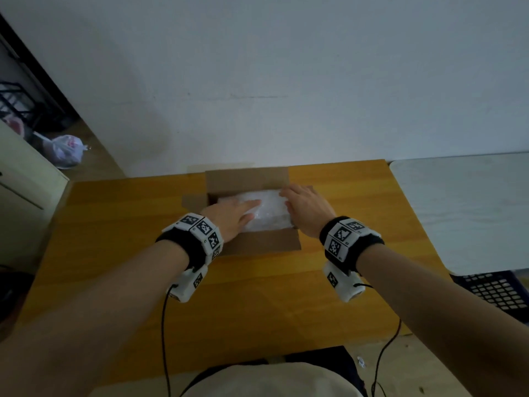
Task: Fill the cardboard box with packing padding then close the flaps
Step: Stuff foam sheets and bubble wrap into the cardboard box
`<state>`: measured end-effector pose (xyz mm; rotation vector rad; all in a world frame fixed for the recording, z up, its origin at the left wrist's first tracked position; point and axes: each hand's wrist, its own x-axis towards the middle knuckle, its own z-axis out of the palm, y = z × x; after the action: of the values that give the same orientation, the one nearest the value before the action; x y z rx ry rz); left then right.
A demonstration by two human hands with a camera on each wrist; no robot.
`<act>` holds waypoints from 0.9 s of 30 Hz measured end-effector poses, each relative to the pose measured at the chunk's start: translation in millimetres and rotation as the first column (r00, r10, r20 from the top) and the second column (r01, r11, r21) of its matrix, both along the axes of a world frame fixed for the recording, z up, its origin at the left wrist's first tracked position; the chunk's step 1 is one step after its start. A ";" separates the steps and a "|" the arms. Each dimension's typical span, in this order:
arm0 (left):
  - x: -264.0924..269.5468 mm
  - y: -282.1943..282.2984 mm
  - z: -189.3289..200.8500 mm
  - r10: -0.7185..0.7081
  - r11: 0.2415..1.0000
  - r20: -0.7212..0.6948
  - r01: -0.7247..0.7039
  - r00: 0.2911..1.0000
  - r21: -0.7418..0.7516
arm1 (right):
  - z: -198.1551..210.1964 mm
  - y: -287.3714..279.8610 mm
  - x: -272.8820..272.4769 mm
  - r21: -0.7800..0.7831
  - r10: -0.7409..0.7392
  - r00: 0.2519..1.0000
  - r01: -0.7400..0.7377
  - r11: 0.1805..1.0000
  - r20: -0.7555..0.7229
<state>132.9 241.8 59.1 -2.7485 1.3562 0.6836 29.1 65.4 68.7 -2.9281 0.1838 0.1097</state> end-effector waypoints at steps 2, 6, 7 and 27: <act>-3.7 -11.3 4.6 -0.022 0.998 0.136 0.012 0.990 0.069 | -4.3 -3.0 -1.5 -0.017 0.016 0.995 -0.017 1.000 -0.099; -22.8 -41.6 9.8 -0.015 0.998 0.210 0.002 0.977 0.065 | -13.2 -6.2 -7.3 0.029 0.032 0.983 -0.027 0.999 -0.180; -27.7 -48.2 7.4 -0.008 0.999 0.173 -0.001 0.985 0.055 | -13.6 -6.5 -8.3 0.047 0.019 0.987 -0.012 0.999 -0.159; -7.3 -80.7 -21.3 -0.064 0.979 -0.158 0.092 0.985 0.180 | -20.4 -25.3 -15.7 0.168 0.012 0.988 0.015 0.986 -0.156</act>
<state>125.5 161.1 37.7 -2.5283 1.3405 0.9784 13.4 40.1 48.3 -2.7502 0.1906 0.3389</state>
